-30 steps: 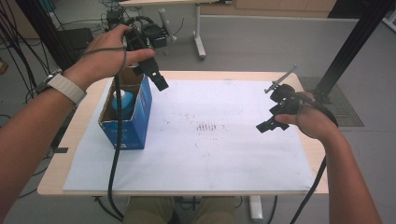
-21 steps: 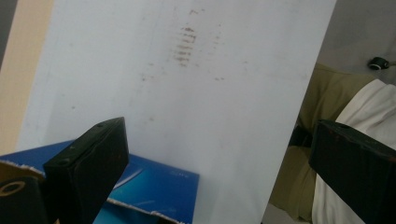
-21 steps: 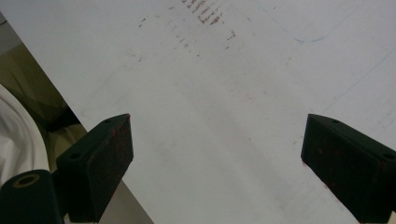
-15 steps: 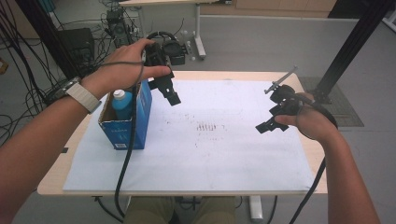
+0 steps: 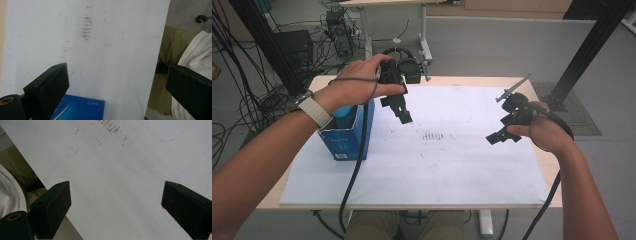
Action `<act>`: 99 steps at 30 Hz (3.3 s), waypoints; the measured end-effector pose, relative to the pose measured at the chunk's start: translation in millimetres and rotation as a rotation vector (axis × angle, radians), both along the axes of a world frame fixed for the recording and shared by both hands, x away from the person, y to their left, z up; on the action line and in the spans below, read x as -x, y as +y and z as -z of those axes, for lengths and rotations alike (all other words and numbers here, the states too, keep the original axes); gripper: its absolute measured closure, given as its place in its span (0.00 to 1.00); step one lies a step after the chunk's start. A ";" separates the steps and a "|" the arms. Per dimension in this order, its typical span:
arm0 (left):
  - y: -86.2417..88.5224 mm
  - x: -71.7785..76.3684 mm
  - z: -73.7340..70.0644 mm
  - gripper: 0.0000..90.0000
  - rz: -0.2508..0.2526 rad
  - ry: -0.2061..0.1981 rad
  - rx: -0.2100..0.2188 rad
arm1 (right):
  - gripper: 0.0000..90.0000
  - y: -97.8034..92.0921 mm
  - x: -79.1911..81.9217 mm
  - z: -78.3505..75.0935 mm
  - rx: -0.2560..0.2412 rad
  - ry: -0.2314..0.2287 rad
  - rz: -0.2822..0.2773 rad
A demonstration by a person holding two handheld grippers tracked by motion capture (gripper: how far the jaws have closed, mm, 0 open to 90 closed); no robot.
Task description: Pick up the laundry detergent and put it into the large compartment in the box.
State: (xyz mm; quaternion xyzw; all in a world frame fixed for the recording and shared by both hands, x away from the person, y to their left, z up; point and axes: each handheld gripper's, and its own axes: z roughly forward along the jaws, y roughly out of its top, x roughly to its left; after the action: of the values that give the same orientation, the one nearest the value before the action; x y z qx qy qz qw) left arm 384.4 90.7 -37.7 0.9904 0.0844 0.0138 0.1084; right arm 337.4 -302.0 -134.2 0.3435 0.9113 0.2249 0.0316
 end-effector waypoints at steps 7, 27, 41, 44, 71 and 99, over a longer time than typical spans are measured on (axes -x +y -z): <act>-5.9 -0.7 11.3 0.06 0.028 0.009 -0.013 | 0.10 -2.0 1.0 1.7 -0.004 0.004 0.005; -21.4 -0.9 35.5 0.06 0.076 0.028 -0.039 | 0.10 -5.9 3.6 5.1 -0.012 -0.002 0.015; -25.8 -2.9 44.7 0.06 0.088 0.033 -0.037 | 0.10 -8.5 5.0 5.0 -0.012 -0.004 0.024; -26.0 -2.3 45.3 0.06 0.089 0.032 -0.037 | 0.10 -8.2 4.9 4.8 -0.010 -0.003 0.022; -24.4 -2.0 47.5 0.06 0.078 0.024 -0.047 | 0.10 -7.0 2.5 5.7 -0.008 -0.001 0.023; -19.2 -4.5 52.3 0.06 0.060 0.037 -0.043 | 0.10 -8.8 3.7 8.3 -0.013 -0.005 0.020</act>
State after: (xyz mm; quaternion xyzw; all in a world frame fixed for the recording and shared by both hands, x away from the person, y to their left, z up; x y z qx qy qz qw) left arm 389.0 71.6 -90.0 0.9947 0.0565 -0.0059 0.0861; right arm 333.8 -310.8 -142.5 0.3524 0.9062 0.2312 0.0339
